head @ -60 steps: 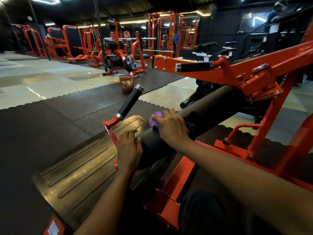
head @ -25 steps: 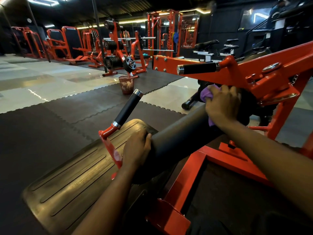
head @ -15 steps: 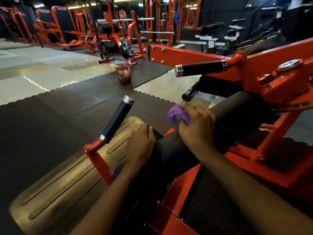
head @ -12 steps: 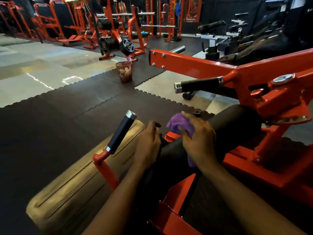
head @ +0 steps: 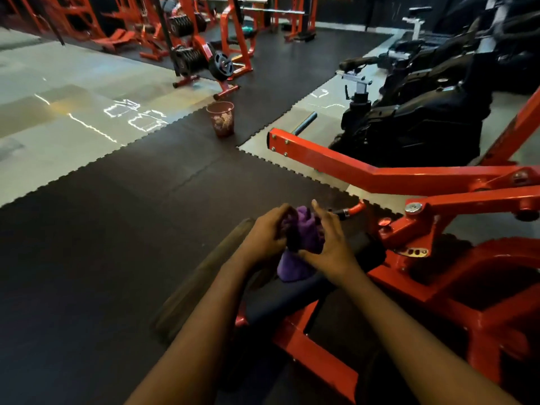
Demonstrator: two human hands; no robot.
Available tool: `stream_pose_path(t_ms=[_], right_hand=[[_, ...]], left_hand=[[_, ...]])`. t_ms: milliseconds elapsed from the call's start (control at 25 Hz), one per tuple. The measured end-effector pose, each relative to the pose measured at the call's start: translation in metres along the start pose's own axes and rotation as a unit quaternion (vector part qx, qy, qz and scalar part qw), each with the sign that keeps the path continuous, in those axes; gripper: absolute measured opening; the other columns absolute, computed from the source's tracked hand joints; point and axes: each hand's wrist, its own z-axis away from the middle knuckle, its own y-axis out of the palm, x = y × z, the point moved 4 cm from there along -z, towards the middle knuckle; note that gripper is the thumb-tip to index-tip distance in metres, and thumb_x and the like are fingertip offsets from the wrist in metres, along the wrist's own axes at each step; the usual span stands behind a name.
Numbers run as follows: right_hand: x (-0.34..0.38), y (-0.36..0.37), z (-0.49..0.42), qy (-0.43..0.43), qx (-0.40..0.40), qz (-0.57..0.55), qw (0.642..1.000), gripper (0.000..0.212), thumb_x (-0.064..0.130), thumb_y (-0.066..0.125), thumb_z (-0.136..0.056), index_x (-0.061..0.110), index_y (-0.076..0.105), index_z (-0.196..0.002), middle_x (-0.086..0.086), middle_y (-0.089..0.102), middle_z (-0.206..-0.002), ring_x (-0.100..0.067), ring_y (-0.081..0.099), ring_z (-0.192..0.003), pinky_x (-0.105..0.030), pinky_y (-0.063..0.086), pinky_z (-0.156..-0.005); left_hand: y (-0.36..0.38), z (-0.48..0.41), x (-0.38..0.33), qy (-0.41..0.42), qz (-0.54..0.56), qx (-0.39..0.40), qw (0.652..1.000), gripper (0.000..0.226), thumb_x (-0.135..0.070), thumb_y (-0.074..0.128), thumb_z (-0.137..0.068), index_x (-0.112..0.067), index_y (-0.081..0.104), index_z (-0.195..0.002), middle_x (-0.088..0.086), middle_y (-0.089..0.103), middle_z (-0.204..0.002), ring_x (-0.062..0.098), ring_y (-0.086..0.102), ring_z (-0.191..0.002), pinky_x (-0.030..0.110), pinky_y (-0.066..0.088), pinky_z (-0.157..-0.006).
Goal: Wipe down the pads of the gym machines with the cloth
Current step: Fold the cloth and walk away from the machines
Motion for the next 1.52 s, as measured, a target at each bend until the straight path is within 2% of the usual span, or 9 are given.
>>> stream_pose_path(t_ms=[120,320,680,800,920,1080,1240,1360,1520], right_hand=[[0.081,-0.032,0.002,-0.020,0.047,-0.014,0.999,0.097,0.009,0.088,-0.073,0.028,0.038,-0.154,0.008,0.046,-0.142,-0.010,0.050,-0.130,-0.029,0.045,-0.107],[0.181,-0.055,0.001,-0.044,0.056,-0.044,0.996,0.032,0.014,0.083,-0.081,0.023,0.063,-0.104,0.015,0.064,-0.101,-0.003,0.062,-0.097,-0.026,0.052,-0.080],[0.292,-0.026,0.008,-0.151,0.237,-0.208,0.937,0.032,0.005,0.074,-0.089,0.024,0.061,-0.111,-0.003,0.063,-0.117,-0.017,0.065,-0.105,-0.021,0.056,-0.072],[0.296,-0.008,0.026,-0.116,0.258,-0.306,0.909,0.010,0.010,0.063,-0.097,0.017,0.066,-0.103,-0.012,0.070,-0.110,-0.027,0.068,-0.097,-0.030,0.057,-0.071],[0.296,0.013,0.054,-0.070,0.323,-0.341,0.880,0.021,0.026,0.051,-0.105,0.016,0.068,-0.099,-0.020,0.071,-0.106,-0.035,0.070,-0.094,-0.045,0.061,-0.080],[0.314,0.029,0.084,-0.079,0.361,-0.304,0.878,0.009,0.032,0.071,-0.093,0.024,0.070,-0.092,-0.013,0.073,-0.100,-0.035,0.073,-0.095,-0.048,0.063,-0.078],[0.338,0.057,0.121,-0.130,0.412,-0.226,0.873,0.018,0.011,0.067,-0.093,0.028,0.067,-0.090,-0.014,0.074,-0.092,-0.028,0.074,-0.086,-0.035,0.061,-0.071],[0.352,0.079,0.145,-0.135,0.370,-0.172,0.903,0.032,0.004,0.057,-0.091,0.026,0.074,-0.075,-0.008,0.073,-0.082,-0.025,0.072,-0.079,-0.027,0.056,-0.062],[0.366,0.098,0.167,-0.126,0.298,-0.068,0.944,0.016,0.026,0.078,-0.085,0.015,0.069,-0.077,-0.001,0.068,-0.078,-0.016,0.064,-0.074,-0.022,0.047,-0.055]], left_hand=[[-0.068,0.017,-0.058,0.020,-0.037,0.016,0.999,0.027,0.003,0.061,-0.086,-0.014,0.059,-0.107,0.004,0.060,-0.107,0.022,0.060,-0.095,0.040,0.052,-0.083],[-0.165,0.056,-0.113,0.004,-0.044,-0.090,0.995,0.027,0.007,0.058,-0.088,-0.014,0.058,-0.105,0.002,0.063,-0.115,0.020,0.062,-0.102,0.041,0.056,-0.083],[-0.215,0.144,-0.156,-0.165,-0.150,-0.389,0.894,0.016,-0.018,0.063,-0.095,-0.012,0.054,-0.107,0.005,0.054,-0.106,0.023,0.056,-0.088,0.034,0.049,-0.071],[-0.187,0.178,-0.170,-0.212,-0.041,-0.340,0.915,0.011,-0.023,0.046,-0.105,-0.014,0.051,-0.107,0.009,0.063,-0.098,0.029,0.064,-0.085,0.044,0.056,-0.073],[-0.166,0.220,-0.187,-0.246,0.039,-0.333,0.910,0.017,-0.029,0.046,-0.106,-0.019,0.055,-0.116,0.006,0.066,-0.106,0.020,0.068,-0.094,0.040,0.060,-0.084],[-0.153,0.269,-0.201,-0.269,-0.008,-0.337,0.902,0.044,-0.034,0.062,-0.098,-0.025,0.039,-0.135,0.000,0.066,-0.110,0.010,0.068,-0.095,0.028,0.059,-0.085],[-0.160,0.330,-0.205,-0.293,-0.047,-0.402,0.866,0.040,-0.008,0.049,-0.095,-0.032,0.025,-0.117,0.013,0.065,-0.092,0.023,0.067,-0.074,0.038,0.062,-0.066],[-0.180,0.384,-0.210,-0.310,-0.111,-0.437,0.837,0.029,0.003,0.036,-0.090,-0.023,0.039,-0.104,0.009,0.055,-0.070,0.017,0.048,-0.055,0.033,0.043,-0.049],[-0.214,0.465,-0.212,-0.343,-0.194,-0.533,0.748,0.023,0.006,0.045,-0.091,-0.006,0.063,-0.081,0.000,0.058,-0.066,0.007,0.048,-0.054,0.015,0.036,-0.052]])
